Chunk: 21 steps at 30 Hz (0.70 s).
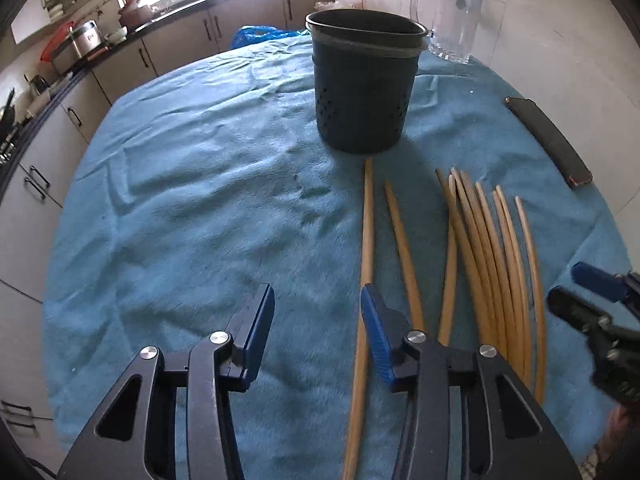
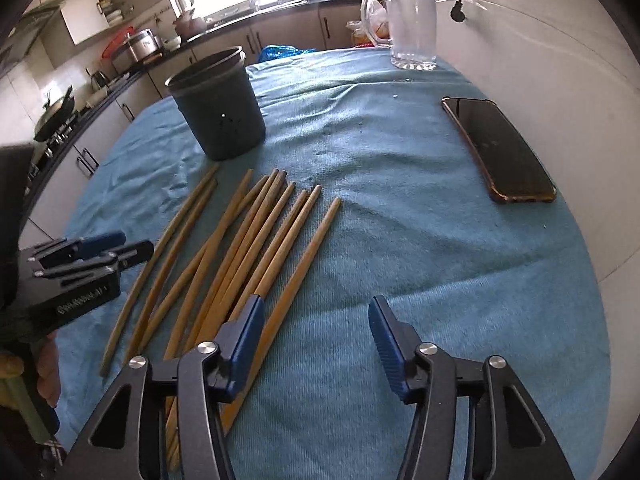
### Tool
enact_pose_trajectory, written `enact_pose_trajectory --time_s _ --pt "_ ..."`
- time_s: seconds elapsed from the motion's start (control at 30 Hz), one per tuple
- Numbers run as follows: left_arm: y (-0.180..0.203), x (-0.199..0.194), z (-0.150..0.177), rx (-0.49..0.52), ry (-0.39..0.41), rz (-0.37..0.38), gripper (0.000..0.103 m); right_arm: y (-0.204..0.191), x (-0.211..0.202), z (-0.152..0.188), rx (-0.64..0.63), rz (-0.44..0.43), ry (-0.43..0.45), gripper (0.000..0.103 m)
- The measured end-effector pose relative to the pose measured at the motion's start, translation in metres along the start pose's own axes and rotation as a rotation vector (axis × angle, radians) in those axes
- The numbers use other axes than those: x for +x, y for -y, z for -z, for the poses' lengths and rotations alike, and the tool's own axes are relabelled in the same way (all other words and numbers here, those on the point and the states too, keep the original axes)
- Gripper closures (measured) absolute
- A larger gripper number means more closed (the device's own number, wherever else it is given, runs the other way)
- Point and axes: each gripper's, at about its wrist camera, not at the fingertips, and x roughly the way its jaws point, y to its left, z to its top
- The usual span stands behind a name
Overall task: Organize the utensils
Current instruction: 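Grasp a wooden chopstick with the left tool while the right tool grasps another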
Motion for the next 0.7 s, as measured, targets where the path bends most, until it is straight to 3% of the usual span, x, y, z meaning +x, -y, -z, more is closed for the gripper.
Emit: enact_pose_trajectory --time_s 0.17,0.27,0.37,0.4,0.5,0.7 --pt "0.007 0.01 -0.012 0.015 -0.018 0.019 0.062 -0.005 0.016 -0.01 -0.014 0.032 -0.03 0.058" --pt "0.01 0.017 -0.015 0.02 -0.023 0.024 0.071 -0.005 0.021 -0.015 -0.013 0.049 -0.035 0.061" --pt "0.011 0.019 -0.018 0.005 -0.028 0.02 0.092 -0.006 0.027 -0.022 -0.016 0.065 -0.038 0.066" --pt "0.008 0.02 -0.019 -0.019 -0.036 0.014 0.096 -0.007 0.029 -0.024 -0.021 0.071 -0.038 0.072" --pt "-0.004 0.017 -0.015 -0.085 -0.064 0.042 0.096 -0.006 0.032 -0.03 -0.033 0.068 -0.049 0.088" --pt "-0.027 0.007 0.005 -0.17 -0.125 0.046 0.096 0.004 0.031 -0.035 -0.037 0.033 -0.093 0.09"
